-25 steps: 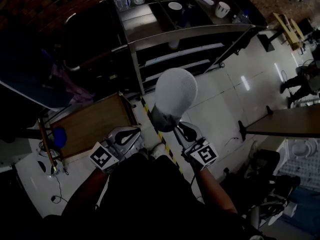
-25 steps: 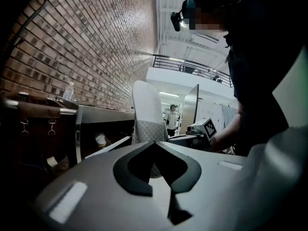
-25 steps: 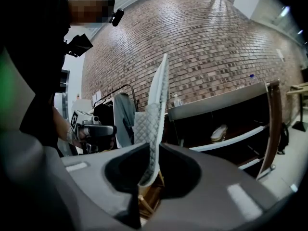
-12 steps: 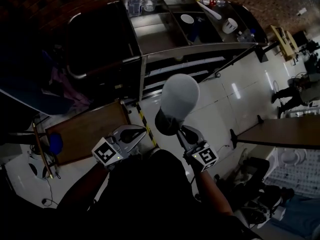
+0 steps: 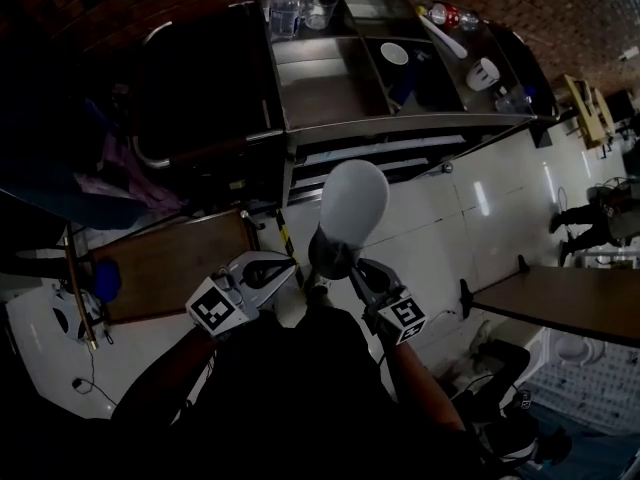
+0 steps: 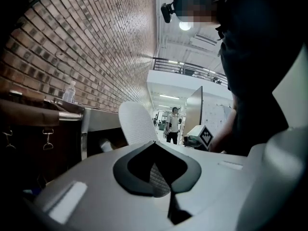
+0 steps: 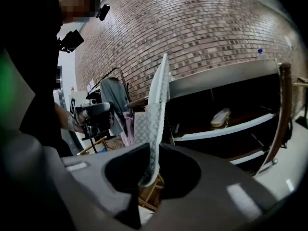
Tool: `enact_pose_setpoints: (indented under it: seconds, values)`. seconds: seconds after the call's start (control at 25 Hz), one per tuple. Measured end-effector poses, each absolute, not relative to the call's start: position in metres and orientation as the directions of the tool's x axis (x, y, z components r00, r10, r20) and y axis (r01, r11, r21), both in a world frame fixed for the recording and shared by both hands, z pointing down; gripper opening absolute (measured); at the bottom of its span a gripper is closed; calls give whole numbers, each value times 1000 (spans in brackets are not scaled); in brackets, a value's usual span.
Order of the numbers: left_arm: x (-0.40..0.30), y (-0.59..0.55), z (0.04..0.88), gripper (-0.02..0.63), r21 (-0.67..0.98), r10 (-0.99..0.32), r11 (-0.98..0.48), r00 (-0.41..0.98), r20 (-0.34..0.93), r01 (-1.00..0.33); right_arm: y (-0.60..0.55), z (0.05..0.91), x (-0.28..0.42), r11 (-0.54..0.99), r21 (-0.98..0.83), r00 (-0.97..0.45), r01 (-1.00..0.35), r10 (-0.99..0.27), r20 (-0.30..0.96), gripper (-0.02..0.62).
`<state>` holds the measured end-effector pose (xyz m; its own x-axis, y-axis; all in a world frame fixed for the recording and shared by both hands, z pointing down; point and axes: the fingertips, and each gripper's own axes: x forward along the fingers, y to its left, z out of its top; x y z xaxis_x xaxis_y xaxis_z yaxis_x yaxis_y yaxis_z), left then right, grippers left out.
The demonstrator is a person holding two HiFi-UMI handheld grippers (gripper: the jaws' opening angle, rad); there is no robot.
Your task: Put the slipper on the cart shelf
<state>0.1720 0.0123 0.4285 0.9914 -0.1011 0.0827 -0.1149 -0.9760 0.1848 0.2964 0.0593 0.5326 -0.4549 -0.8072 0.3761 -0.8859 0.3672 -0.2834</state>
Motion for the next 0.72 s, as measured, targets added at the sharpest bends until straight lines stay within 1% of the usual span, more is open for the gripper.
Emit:
enact_pose_setpoints:
  seconds: [0.2,0.36,0.44,0.56,0.72]
  values:
    - [212,-1,430,5,132,-161,-975,979,123,-177,45,568,313,432,-394,-574,-812,-716,398,55]
    - [247,-8,431,5,151,-214,-960,966,147,-235,37,603,333,478,-468,-663,-743,-617,423,55]
    - [259,-15,434,5,151,-241,-952,957,158,-265,29,617,345,473,-518,-694,-712,-585,420,56]
    - [269,-24,441,5,127,-281,-943,942,186,-306,12,630,357,426,-621,-732,-658,-558,392,55]
    - [272,-26,452,5,144,-317,-925,924,215,-351,-14,649,367,404,-663,-758,-630,-507,411,56]
